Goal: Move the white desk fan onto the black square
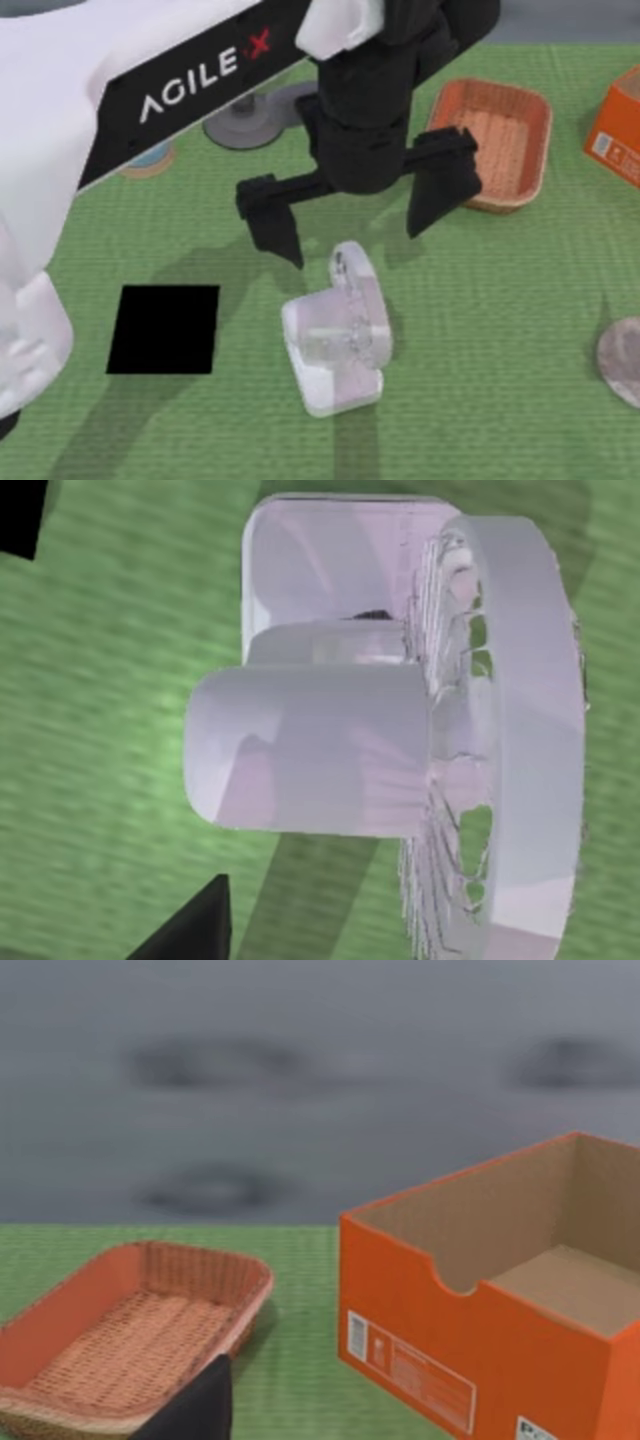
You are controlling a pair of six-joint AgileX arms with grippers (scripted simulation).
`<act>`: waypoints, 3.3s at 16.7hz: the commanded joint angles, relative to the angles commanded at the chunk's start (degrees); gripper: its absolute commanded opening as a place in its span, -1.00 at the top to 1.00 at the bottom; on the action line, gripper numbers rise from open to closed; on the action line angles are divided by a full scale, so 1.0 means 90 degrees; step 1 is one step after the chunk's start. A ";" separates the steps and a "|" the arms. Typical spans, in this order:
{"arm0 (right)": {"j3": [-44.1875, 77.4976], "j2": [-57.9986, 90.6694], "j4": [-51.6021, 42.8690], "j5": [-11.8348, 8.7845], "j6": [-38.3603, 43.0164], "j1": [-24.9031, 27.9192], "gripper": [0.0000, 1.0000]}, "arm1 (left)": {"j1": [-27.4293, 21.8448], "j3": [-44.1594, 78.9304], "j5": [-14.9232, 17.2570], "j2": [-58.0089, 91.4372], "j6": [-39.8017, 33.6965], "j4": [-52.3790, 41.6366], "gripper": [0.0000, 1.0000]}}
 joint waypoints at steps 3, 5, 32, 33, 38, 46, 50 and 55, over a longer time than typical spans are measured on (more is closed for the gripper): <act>0.0000 0.0000 0.0000 0.0000 0.0000 0.0000 -1.00 | 0.0029 -0.0037 0.0001 -0.0014 0.0010 0.0037 -1.00; 0.0000 0.0000 0.0000 0.0000 0.0000 0.0000 -1.00 | 0.0022 -0.0280 0.0000 -0.0039 0.0024 0.0252 -1.00; 0.0000 0.0000 0.0000 0.0000 0.0000 0.0000 -1.00 | 0.0011 -0.1474 -0.0001 -0.0134 0.0009 0.1340 1.00; 0.0000 0.0000 0.0000 0.0000 0.0000 0.0000 -1.00 | 0.0011 -0.1474 -0.0001 -0.0134 0.0009 0.1340 1.00; 0.0000 0.0000 0.0000 0.0000 0.0000 0.0000 -1.00 | 0.0013 -0.1441 0.0001 -0.0165 0.0014 0.1320 1.00; 0.0000 0.0000 0.0000 0.0000 0.0000 0.0000 -1.00 | 0.0130 0.0020 0.0002 -0.0022 0.0001 0.0007 1.00; 0.0000 0.0000 0.0000 0.0000 0.0000 0.0000 -1.00 | 0.0099 0.0022 0.0001 -0.0045 0.0012 0.0006 1.00; 0.0000 0.0000 0.0000 0.0000 0.0000 0.0000 -1.00 | 0.0203 -0.0182 -0.0003 -0.0091 0.0671 -0.0027 1.00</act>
